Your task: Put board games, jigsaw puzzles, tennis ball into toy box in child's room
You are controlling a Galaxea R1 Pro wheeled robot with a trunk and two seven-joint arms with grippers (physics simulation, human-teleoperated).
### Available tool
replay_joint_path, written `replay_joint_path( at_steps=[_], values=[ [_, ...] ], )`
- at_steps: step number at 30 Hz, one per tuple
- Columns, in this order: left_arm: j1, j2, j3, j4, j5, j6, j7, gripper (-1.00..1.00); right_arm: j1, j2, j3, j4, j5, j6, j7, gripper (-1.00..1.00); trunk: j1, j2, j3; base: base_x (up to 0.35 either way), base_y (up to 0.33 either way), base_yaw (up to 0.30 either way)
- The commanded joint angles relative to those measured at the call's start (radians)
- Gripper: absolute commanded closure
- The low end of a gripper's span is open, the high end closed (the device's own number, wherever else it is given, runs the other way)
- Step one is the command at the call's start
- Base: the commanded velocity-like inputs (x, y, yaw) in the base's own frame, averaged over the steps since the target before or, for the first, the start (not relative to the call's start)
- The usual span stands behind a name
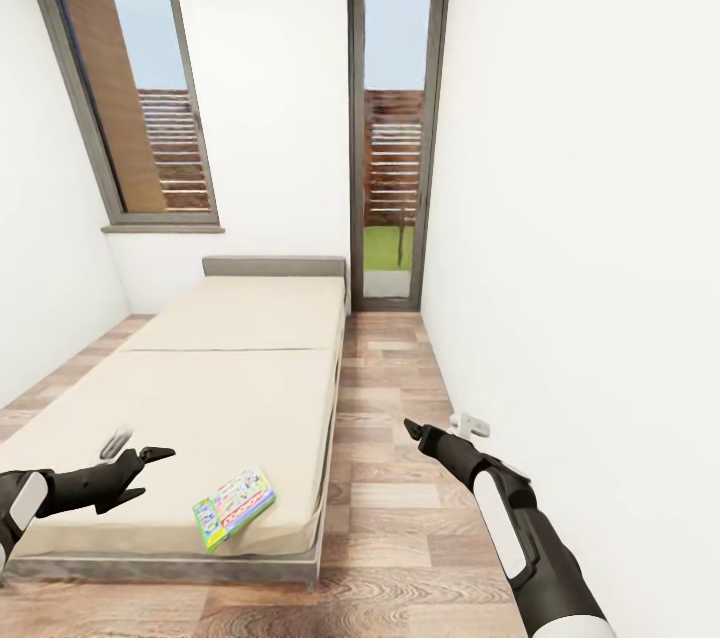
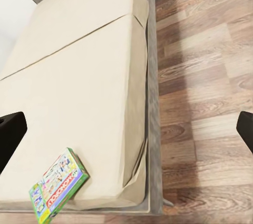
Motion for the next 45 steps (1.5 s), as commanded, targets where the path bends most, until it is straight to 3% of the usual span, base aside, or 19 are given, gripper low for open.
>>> replay_joint_path(
  at_steps=[1, 20, 28, 31, 36, 41, 45],
  values=[
    [-0.001, 0.000, 0.004, 0.000, 0.004, 0.006, 0.000, -1.00, -0.001, 0.001, -0.004, -0.001, -0.002, 0.006, 0.005, -1.00, 0.004, -0.008, -0.005, -0.029, 0.007, 0.000],
    [-0.001, -0.001, 0.004, 0.004, 0.002, -0.016, 0.006, -1.00, 0.000, 0.001, -0.002, -0.014, -0.002, 0.007, 0.009, -1.00, 0.077, -0.141, -0.064, -0.003, 0.001, 0.000],
    [-0.001, -0.003, 0.004, 0.006, 0.002, -0.050, 0.008, -1.00, 0.017, 0.002, 0.044, -0.210, -0.013, 0.156, 0.082, -1.00, 0.107, -0.197, -0.089, 0.000, 0.000, 0.000],
    [-0.001, -0.003, 0.004, 0.007, 0.002, -0.057, 0.008, -1.00, 0.019, 0.002, 0.050, -0.230, -0.072, 0.215, 0.127, -1.00, 0.119, -0.218, -0.099, 0.000, 0.000, 0.000],
    [-0.001, -0.002, 0.004, 0.008, 0.002, -0.060, 0.009, -1.00, 0.019, -0.002, 0.046, -0.230, -0.249, 0.267, 0.155, -1.00, 0.138, -0.253, -0.114, 0.000, 0.000, 0.000],
    [0.000, -0.003, 0.005, 0.007, 0.002, -0.060, 0.008, -1.00, 0.020, -0.013, 0.043, -0.227, -0.328, 0.277, 0.157, -1.00, 0.157, -0.288, -0.130, 0.000, 0.000, 0.000],
    [-0.001, -0.003, 0.004, 0.007, 0.002, -0.060, 0.007, -1.00, 0.021, -0.017, 0.042, -0.227, -0.345, 0.279, 0.161, -1.00, 0.173, -0.316, -0.142, 0.000, 0.000, 0.000]
  ],
)
